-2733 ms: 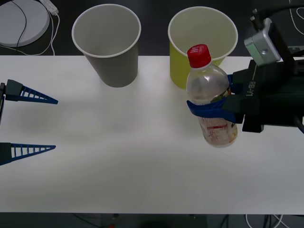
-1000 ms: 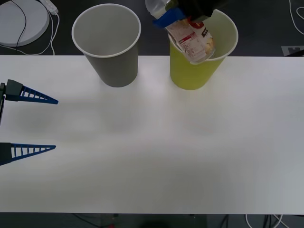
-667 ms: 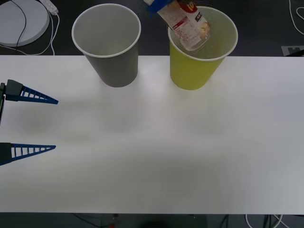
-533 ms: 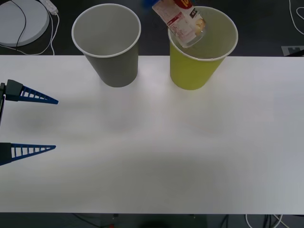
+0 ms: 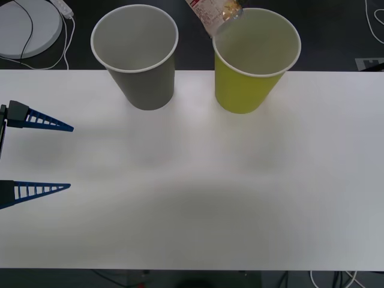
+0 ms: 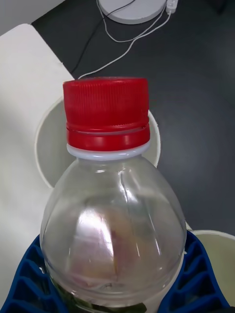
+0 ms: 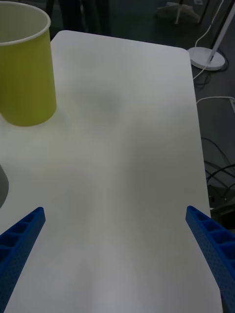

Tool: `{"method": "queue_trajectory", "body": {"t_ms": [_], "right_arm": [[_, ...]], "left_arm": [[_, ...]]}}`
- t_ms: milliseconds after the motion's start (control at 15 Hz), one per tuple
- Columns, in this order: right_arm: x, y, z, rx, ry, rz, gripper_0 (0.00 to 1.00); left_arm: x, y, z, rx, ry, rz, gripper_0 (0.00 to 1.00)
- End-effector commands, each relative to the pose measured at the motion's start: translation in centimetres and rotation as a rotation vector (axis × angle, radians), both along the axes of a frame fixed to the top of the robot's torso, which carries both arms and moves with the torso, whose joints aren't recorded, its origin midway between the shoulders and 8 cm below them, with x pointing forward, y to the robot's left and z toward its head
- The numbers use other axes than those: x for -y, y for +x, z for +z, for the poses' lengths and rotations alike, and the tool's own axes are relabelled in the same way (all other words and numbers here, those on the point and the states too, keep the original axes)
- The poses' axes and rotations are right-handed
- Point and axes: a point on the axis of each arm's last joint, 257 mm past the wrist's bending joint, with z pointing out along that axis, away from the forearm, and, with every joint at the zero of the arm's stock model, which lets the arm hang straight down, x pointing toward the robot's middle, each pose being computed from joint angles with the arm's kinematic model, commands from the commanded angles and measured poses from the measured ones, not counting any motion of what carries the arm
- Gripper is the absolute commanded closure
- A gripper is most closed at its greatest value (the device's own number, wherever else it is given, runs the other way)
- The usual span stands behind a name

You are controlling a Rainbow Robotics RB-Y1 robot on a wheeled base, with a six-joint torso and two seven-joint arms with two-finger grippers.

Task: Put the can into the green bin and the plastic bottle into the gray bin

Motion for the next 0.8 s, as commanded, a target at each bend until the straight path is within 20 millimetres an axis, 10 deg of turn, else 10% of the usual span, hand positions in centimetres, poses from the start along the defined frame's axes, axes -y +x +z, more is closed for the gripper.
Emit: {"method": "queue_trajectory", "body": {"t_ms": [67, 800], "right_arm": [[-1.0, 1.0, 0.1, 0.004, -0.016, -0.036, 1.00], [-6.1, 5.0, -0.9, 0.049, 0.018, -0.126, 1.00]], "left_arm": [[0.0, 0.0, 0.0, 0.000, 0.000, 0.000, 0.00], [0.0, 0.0, 0.0, 0.000, 0.000, 0.000, 0.00]]}}
